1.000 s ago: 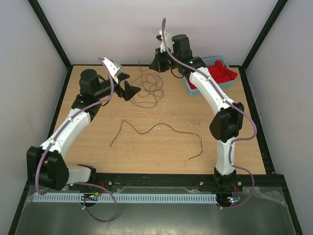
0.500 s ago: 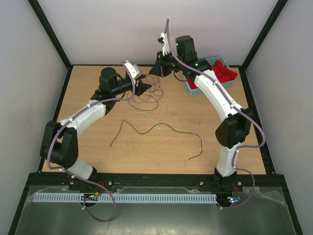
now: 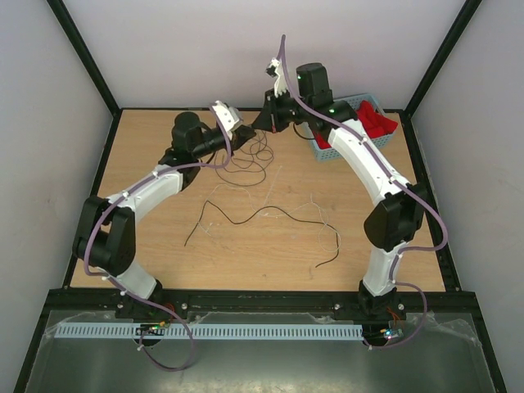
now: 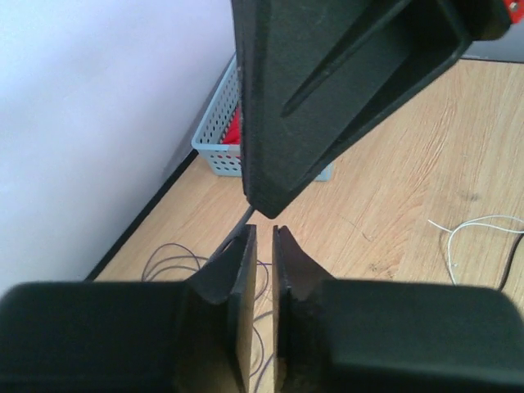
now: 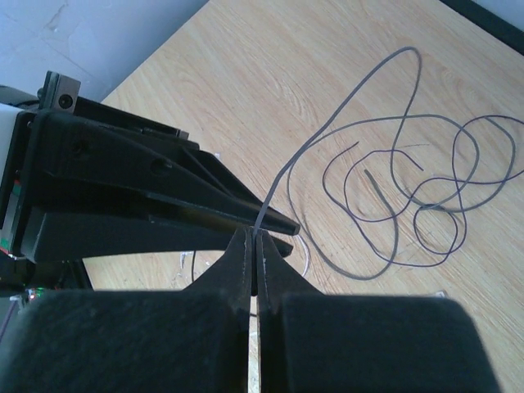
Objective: Zip-tie the wires
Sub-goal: Pick up the cable at the center of the board.
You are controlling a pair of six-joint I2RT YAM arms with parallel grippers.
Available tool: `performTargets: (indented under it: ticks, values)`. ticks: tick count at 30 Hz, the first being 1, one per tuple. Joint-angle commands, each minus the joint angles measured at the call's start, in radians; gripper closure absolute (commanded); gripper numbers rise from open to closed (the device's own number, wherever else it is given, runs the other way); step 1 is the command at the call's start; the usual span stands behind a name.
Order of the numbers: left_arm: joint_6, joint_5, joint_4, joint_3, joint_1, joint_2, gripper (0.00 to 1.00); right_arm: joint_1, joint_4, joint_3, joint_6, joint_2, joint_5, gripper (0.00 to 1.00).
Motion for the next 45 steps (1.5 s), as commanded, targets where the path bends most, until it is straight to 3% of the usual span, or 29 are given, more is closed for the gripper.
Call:
performTargets:
  ticks: [1,4,8,10,12,19,22,24,27,30,32,34,38,42,45]
  values:
    - [0.035,0.014,0.059,-0.003,-0.007,-0.059,0.81,0.003,-0.008,0.0,-0.004,-0.05,0.035,1.0]
    - [0.066,0.007,0.059,-0.045,-0.006,-0.097,0.7,0.001,-0.008,0.014,0.0,-0.042,0.045,1.0]
    - [0.108,-0.015,0.059,-0.082,-0.007,-0.139,0.5,0.0,-0.009,0.033,0.003,-0.031,0.064,1.0]
    - [0.134,-0.025,0.059,-0.097,-0.006,-0.157,0.35,0.0,-0.011,0.037,0.003,-0.028,0.071,1.0]
    - [0.158,-0.026,0.058,-0.106,-0.007,-0.167,0.27,0.001,-0.011,0.041,0.007,-0.028,0.062,1.0]
    - [0.175,-0.009,0.059,-0.06,-0.012,-0.099,0.23,0.001,-0.011,0.03,0.01,-0.038,-0.017,1.0]
    - [0.177,-0.006,0.059,-0.028,-0.02,-0.06,0.28,0.0,-0.011,0.02,0.006,-0.05,-0.045,1.0]
    - [0.18,-0.006,0.059,-0.009,-0.024,-0.038,0.36,0.0,-0.01,0.01,0.0,-0.06,-0.05,1.0]
    - [0.186,-0.007,0.059,0.014,-0.024,-0.013,0.63,0.0,-0.011,0.001,-0.011,-0.067,-0.05,1.0]
    - [0.187,-0.015,0.059,0.023,-0.024,-0.009,0.98,-0.001,-0.011,0.012,-0.014,-0.063,-0.038,1.0]
    - [0.187,-0.033,0.059,0.026,-0.024,-0.017,1.0,0.0,-0.01,0.026,-0.017,-0.061,-0.022,1.0]
    - [0.183,-0.077,0.058,0.03,-0.023,-0.031,1.0,-0.001,-0.009,0.036,-0.026,-0.068,0.008,0.83]
    - [0.119,-0.208,0.055,0.049,0.0,-0.049,1.0,-0.004,0.032,-0.008,-0.054,-0.119,0.148,0.38]
    - [0.05,-0.24,0.043,0.061,0.031,-0.074,1.0,-0.012,0.184,-0.183,-0.049,-0.217,0.239,0.15]
    - [0.007,-0.297,0.026,0.074,0.042,-0.092,1.0,-0.018,0.363,-0.361,-0.052,-0.306,0.283,0.05]
